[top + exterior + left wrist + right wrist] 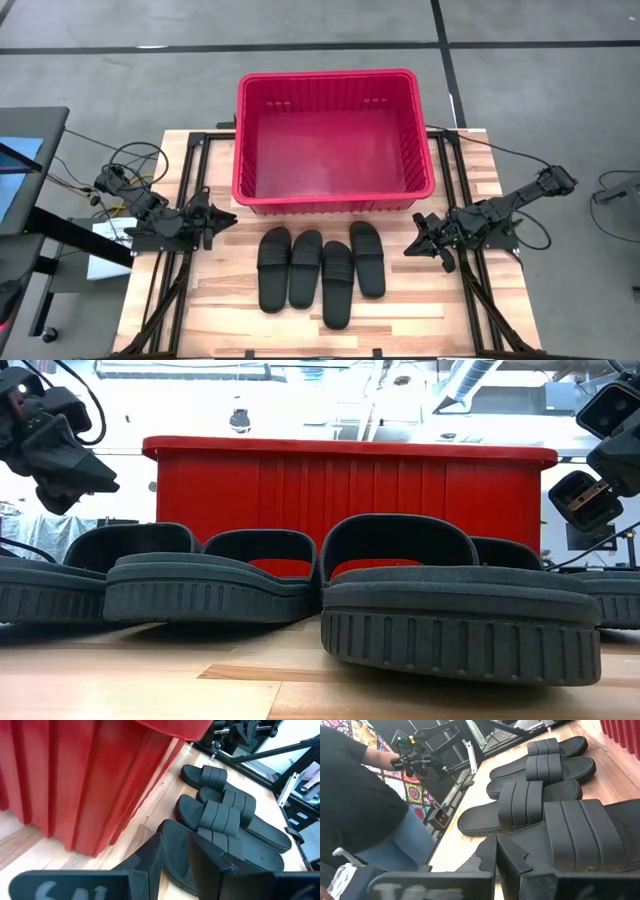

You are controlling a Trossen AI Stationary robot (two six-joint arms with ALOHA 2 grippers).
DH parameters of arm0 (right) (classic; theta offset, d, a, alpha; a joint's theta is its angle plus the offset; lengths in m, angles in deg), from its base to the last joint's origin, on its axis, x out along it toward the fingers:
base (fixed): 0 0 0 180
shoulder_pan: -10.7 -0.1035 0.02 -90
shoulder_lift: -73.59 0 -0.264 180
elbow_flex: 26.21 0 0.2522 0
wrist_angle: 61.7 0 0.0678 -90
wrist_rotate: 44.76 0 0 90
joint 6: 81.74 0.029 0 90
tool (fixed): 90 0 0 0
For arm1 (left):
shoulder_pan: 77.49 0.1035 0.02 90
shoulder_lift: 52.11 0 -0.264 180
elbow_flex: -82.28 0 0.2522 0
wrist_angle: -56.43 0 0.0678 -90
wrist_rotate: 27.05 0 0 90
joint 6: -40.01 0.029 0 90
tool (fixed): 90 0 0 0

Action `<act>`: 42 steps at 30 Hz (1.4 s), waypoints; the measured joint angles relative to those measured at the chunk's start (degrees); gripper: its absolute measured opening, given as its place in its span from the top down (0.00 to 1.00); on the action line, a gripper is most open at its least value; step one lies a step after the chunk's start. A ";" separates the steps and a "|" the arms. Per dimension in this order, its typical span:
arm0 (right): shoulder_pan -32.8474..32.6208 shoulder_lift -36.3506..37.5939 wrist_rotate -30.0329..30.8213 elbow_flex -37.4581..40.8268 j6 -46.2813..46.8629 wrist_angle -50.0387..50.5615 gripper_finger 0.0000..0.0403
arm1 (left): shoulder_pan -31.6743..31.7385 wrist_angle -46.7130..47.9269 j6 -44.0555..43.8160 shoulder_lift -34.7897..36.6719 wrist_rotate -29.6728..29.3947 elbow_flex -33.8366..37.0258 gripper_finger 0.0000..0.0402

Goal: Pick and place slides into bin
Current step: Put the black slipper into the red bin

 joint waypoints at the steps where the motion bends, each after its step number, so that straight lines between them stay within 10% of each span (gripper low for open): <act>1: -0.01 0.02 0.00 0.00 0.00 0.01 1.00 | 0.00 -0.06 0.33 0.00 0.17 0.00 0.80; 11: 0.00 0.00 0.00 0.00 0.00 0.02 1.00 | -0.04 -19.39 10.88 -0.04 20.02 0.00 0.80; 17: -0.01 0.00 0.00 0.00 0.00 0.00 1.00 | -0.93 -24.05 2.05 -4.70 26.51 -0.02 0.80; 28: 0.01 0.02 0.00 0.00 0.00 0.02 1.00 | -8.53 -56.28 -15.47 -33.27 27.67 -1.60 0.80; 42: 0.00 0.00 0.00 0.00 0.00 0.02 1.00 | -11.42 -49.37 -18.37 -66.89 32.60 -21.40 0.80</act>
